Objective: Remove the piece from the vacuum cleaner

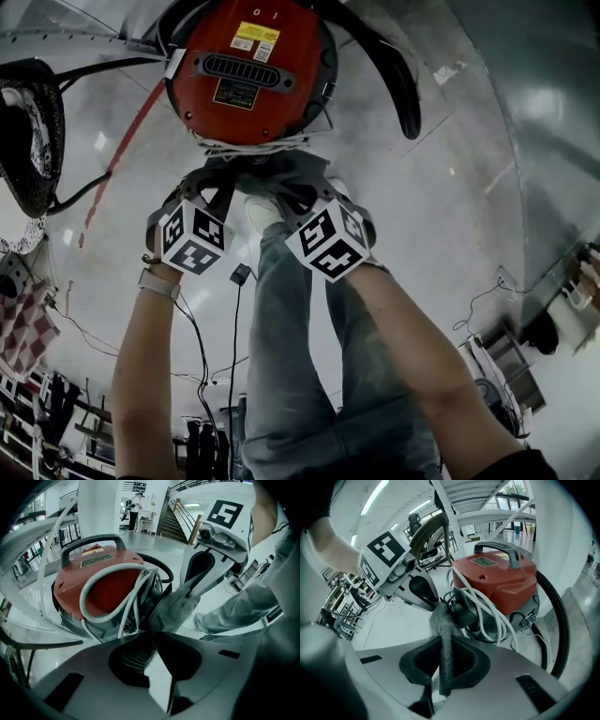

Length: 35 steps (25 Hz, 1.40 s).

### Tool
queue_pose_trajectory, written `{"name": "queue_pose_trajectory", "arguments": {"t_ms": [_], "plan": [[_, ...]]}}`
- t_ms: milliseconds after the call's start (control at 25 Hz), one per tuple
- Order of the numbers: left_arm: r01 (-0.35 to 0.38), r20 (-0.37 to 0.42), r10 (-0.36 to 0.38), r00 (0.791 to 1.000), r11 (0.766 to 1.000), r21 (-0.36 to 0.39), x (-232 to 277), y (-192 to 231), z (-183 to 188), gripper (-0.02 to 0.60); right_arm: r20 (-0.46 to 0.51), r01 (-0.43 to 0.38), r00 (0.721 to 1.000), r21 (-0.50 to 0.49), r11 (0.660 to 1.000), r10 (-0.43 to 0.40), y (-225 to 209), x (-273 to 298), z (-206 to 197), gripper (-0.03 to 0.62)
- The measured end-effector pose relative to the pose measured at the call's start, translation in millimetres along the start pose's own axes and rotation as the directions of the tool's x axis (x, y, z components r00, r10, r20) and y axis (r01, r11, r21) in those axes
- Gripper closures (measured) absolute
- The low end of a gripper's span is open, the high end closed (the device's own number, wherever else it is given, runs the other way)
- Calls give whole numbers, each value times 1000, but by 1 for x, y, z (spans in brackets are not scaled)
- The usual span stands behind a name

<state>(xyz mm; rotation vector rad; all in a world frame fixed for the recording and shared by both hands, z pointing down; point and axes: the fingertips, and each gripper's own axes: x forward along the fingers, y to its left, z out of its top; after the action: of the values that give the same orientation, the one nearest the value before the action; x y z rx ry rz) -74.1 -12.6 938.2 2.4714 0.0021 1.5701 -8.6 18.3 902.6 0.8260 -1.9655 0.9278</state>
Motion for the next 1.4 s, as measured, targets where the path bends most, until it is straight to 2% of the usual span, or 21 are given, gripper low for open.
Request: {"name": "queue_pose_trajectory", "arguments": {"t_ms": [160,320,480,680,1400], "plan": [[-7,1,7,1000,1000,7,0,-5,-3,525,-4,-4,1000,6,1000,4,2,0,-4,540],[2,5,-2,1000,1000,-18,-1,-8,-6,526,-11,-22,1000,25,999,22,5,2,-10,543],[-1,-12,1,1000,1000,10,0,-13,-9,525,-22,-32,999,40,999,33,8,5,-19,545],[-11,-21,12,1000,1000,5,0,-13,-8,526,-20,-40,999,67,997,42,11,7,-24,546],[-20,-16,19,1000,998,-63,2,-12,-10,526,-1,-88,996,123,988,89,26,15,-32,553]]}}
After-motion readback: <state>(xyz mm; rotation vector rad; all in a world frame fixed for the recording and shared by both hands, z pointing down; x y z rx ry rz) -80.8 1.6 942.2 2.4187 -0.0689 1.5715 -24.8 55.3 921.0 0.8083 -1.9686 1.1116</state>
